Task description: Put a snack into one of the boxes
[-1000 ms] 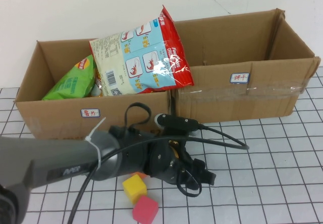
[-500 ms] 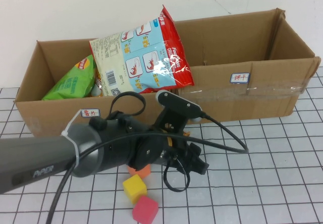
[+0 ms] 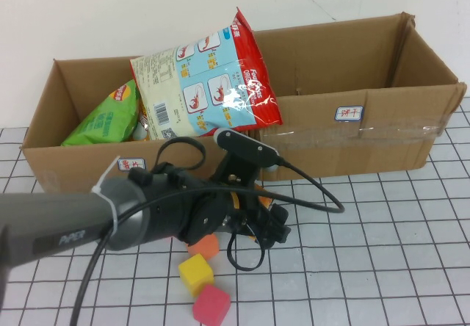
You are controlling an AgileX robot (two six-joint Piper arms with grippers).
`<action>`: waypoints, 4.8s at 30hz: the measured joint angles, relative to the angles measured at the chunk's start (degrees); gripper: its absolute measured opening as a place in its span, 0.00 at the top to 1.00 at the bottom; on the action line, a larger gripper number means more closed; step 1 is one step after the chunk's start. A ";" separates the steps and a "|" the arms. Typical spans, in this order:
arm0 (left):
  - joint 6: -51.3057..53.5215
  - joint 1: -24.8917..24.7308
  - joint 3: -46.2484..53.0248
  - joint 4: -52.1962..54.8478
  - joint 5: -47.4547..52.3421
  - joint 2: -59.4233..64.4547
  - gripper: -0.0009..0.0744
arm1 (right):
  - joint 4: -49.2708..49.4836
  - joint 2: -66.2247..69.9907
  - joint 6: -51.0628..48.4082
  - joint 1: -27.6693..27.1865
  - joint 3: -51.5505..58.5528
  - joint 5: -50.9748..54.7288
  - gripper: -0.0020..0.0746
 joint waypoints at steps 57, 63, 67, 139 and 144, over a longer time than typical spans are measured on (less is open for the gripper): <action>-0.03 -10.01 0.01 3.84 -3.11 -14.47 0.66 | 0.93 0.00 3.69 0.00 0.00 -5.68 0.98; 1.71 -10.01 -2.52 3.84 -9.58 -14.58 0.66 | 0.93 0.00 4.13 0.00 0.00 -5.80 0.98; 2.08 -9.45 -7.82 4.65 -9.10 -13.41 0.66 | 0.93 0.00 4.13 0.00 0.00 -6.52 0.98; -21.22 -0.80 21.55 29.09 25.34 -69.24 0.99 | 30.33 -15.32 -22.66 0.00 19.97 -22.10 0.98; -21.80 -0.80 24.51 30.68 25.34 -75.84 0.99 | 31.44 -15.32 -22.66 0.00 19.97 -22.10 0.98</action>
